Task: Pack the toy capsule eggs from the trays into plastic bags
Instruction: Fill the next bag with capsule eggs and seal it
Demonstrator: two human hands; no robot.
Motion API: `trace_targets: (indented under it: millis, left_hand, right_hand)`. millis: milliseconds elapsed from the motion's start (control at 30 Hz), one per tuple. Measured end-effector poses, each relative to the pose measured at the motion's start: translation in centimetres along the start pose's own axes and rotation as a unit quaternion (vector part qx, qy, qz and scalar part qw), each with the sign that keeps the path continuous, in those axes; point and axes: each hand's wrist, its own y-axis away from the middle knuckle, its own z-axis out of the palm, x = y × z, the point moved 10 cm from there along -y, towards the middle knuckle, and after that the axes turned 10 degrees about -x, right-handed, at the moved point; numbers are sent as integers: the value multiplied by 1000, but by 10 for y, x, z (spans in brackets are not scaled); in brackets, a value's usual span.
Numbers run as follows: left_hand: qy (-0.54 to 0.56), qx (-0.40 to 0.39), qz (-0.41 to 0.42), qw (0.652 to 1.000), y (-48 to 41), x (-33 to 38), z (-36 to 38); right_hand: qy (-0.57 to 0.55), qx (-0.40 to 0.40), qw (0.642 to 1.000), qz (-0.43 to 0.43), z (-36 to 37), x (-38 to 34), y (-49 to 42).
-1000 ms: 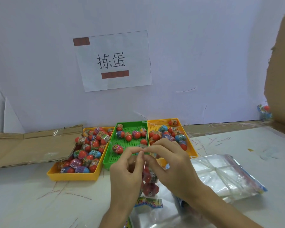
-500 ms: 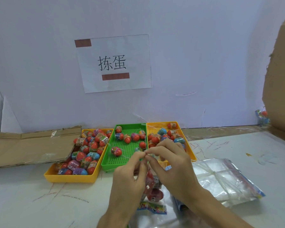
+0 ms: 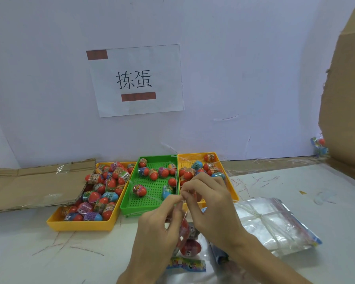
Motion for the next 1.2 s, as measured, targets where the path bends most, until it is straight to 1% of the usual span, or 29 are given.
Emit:
trace_targets:
  millis: [233,333,533,833,1000,1100,1200]
  left_hand:
    - [-6,28,-9,1000,-2,-6,-9]
    - [-4,24,-18,1000,-1,-10,-7]
    - [-18,6,-8,1000,-1,-9,-2]
    - [2,-16,-1,1000,0,-11,2]
    - [25,-20,-17,999,-2,-12,3]
    - [45,-21,-26,998,-3,-12,2]
    - [40,-15,-40,998,-3,-12,1]
  right_hand:
    - [-18,-13,1000,5,3,2,-1]
    - [-23,-19,1000,2,5,2,0]
    - [-19,-20,1000,-5,6,2,0]
    - [20,4,998,-66,-2,-13,-2]
    - [24,-9,999,-44,1,-9,-4]
    - [1,-17,1000,-25,3,-4,-4]
    - [-25,-19,999,-6,2,2,-5]
